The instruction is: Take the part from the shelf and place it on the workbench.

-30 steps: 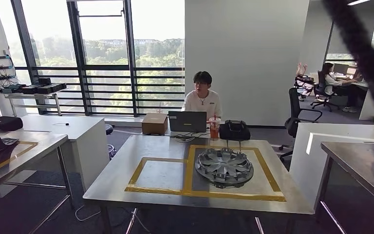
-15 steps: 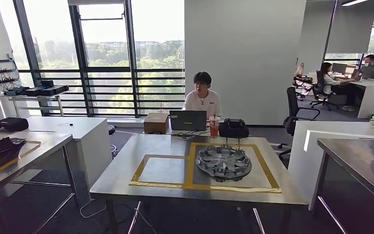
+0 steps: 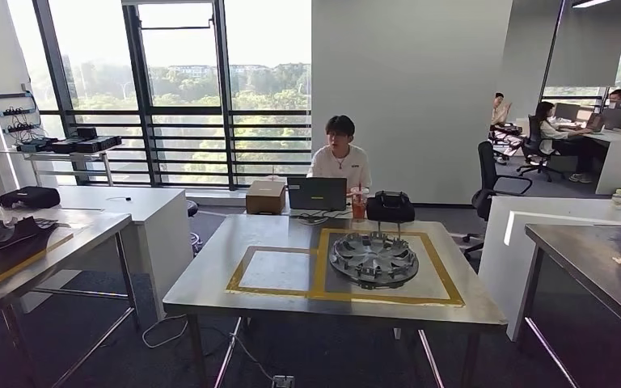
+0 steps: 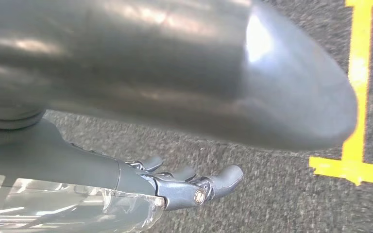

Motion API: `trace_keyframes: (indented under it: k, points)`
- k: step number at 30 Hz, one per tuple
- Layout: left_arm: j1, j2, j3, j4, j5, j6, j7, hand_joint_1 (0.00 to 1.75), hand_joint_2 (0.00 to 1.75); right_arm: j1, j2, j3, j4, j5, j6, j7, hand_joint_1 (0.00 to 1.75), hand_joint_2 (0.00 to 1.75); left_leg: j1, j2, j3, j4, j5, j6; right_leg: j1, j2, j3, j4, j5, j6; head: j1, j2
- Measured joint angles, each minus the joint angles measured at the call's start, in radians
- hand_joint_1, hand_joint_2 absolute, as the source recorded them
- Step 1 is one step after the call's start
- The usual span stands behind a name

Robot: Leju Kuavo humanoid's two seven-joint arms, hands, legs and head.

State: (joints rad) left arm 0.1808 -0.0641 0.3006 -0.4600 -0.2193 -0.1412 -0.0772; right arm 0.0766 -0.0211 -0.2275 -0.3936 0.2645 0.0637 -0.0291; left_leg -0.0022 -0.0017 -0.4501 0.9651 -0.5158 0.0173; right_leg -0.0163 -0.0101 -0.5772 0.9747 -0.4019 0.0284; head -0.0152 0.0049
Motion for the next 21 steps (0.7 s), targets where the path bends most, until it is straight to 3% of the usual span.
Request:
trace_keyframes:
  k: [2, 5, 6, 7, 8, 10, 12, 14, 16, 17, 18, 20, 21]
  points:
    - [0.0, 0.006, -0.037, 0.009, 0.031, 0.021, 0.01, 0.0, 0.0, 0.009, 0.002, 0.027, -0.003, -0.037, -0.008, 0.005, 0.0, 0.0, 0.002, 0.006, -0.021, -0.007, 0.022, 0.021, 0.0, 0.002, -0.017, 0.027, -0.027, 0.001, 0.002, 0.0]
    - [-0.026, 0.016, -0.09, -0.001, 0.076, 0.05, 0.023, 0.0, 0.0, 0.042, 0.006, 0.066, 0.009, -0.09, -0.019, 0.012, 0.0, 0.0, -0.003, 0.009, -0.062, -0.009, 0.056, 0.039, -0.001, 0.006, -0.071, 0.196, -0.154, -0.016, 0.007, 0.0]
    - [-0.038, 0.018, -0.105, -0.009, 0.088, 0.057, 0.027, 0.0, 0.0, 0.057, 0.007, 0.077, 0.02, -0.104, -0.023, 0.014, 0.0, 0.0, -0.006, 0.01, -0.076, -0.009, 0.067, 0.039, -0.002, 0.006, -0.082, 0.255, -0.179, -0.015, 0.008, 0.0]
    - [-0.053, 0.02, -0.118, -0.021, 0.099, 0.064, 0.03, 0.0, 0.0, 0.073, 0.008, 0.086, 0.033, -0.117, -0.026, 0.016, 0.0, 0.0, -0.008, 0.011, -0.09, -0.007, 0.078, 0.04, -0.001, 0.006, -0.081, 0.29, -0.183, -0.009, 0.008, 0.0]
    - [-0.068, 0.021, -0.13, -0.034, 0.108, 0.069, 0.033, 0.0, 0.0, 0.09, 0.009, 0.095, 0.048, -0.128, -0.028, 0.017, 0.0, 0.0, -0.011, 0.012, -0.103, -0.006, 0.088, 0.039, -0.001, 0.006, -0.062, 0.289, -0.169, 0.0, 0.009, 0.0]
    - [-0.099, 0.024, -0.153, -0.064, 0.124, 0.08, 0.04, 0.0, 0.0, 0.123, 0.009, 0.112, 0.078, -0.148, -0.033, 0.019, 0.0, 0.0, -0.013, 0.013, -0.128, 0.002, 0.106, 0.035, -0.001, 0.006, 0.028, 0.183, -0.126, 0.011, 0.01, 0.0]
    - [-0.125, 0.029, -0.175, -0.092, 0.142, 0.092, 0.045, 0.0, 0.0, 0.15, 0.009, 0.129, 0.105, -0.169, -0.039, 0.022, 0.0, 0.0, -0.015, 0.014, -0.149, 0.013, 0.121, 0.026, 0.004, 0.006, 0.127, 0.036, -0.125, 0.003, 0.009, 0.0]
    - [-0.137, 0.034, -0.2, -0.103, 0.164, 0.106, 0.052, 0.0, 0.0, 0.166, 0.01, 0.147, 0.118, -0.195, -0.045, 0.025, 0.0, 0.0, -0.016, 0.017, -0.159, 0.017, 0.136, 0.015, 0.012, 0.007, 0.161, -0.027, -0.136, -0.011, 0.009, 0.0]
    - [-0.132, 0.04, -0.218, -0.091, 0.184, 0.119, 0.06, 0.0, 0.0, 0.166, 0.012, 0.162, 0.118, -0.219, -0.051, 0.026, 0.0, 0.0, -0.014, 0.017, -0.167, 0.018, 0.145, 0.004, 0.011, 0.007, 0.145, -0.028, -0.121, -0.023, 0.009, 0.0]
    - [-0.124, 0.042, -0.224, -0.081, 0.191, 0.124, 0.064, 0.0, 0.0, 0.159, 0.014, 0.167, 0.113, -0.227, -0.053, 0.027, 0.0, 0.0, -0.012, 0.012, -0.176, 0.031, 0.128, -0.002, 0.007, 0.005, 0.134, -0.028, -0.111, -0.03, 0.006, 0.0]
    - [-0.111, 0.043, -0.23, -0.067, 0.196, 0.128, 0.067, 0.0, 0.0, 0.15, 0.016, 0.172, 0.104, -0.233, -0.055, 0.027, 0.0, 0.0, -0.01, 0.007, -0.189, 0.062, 0.092, -0.009, 0.002, 0.003, 0.121, -0.029, -0.1, -0.036, 0.005, 0.0]
    - [-0.08, 0.046, -0.241, -0.033, 0.204, 0.132, 0.072, 0.0, 0.0, 0.125, 0.019, 0.18, 0.074, -0.242, -0.057, 0.027, 0.0, 0.0, -0.002, 0.0, -0.22, 0.175, -0.009, -0.023, 0.0, 0.001, 0.094, -0.028, -0.08, -0.045, 0.001, 0.0]
    - [-0.063, 0.047, -0.245, -0.012, 0.206, 0.134, 0.073, 0.0, 0.0, 0.109, 0.02, 0.184, 0.055, -0.245, -0.058, 0.027, 0.0, 0.0, 0.002, -0.001, -0.233, 0.239, -0.046, -0.028, 0.0, 0.0, 0.08, -0.026, -0.07, -0.045, 0.001, 0.0]
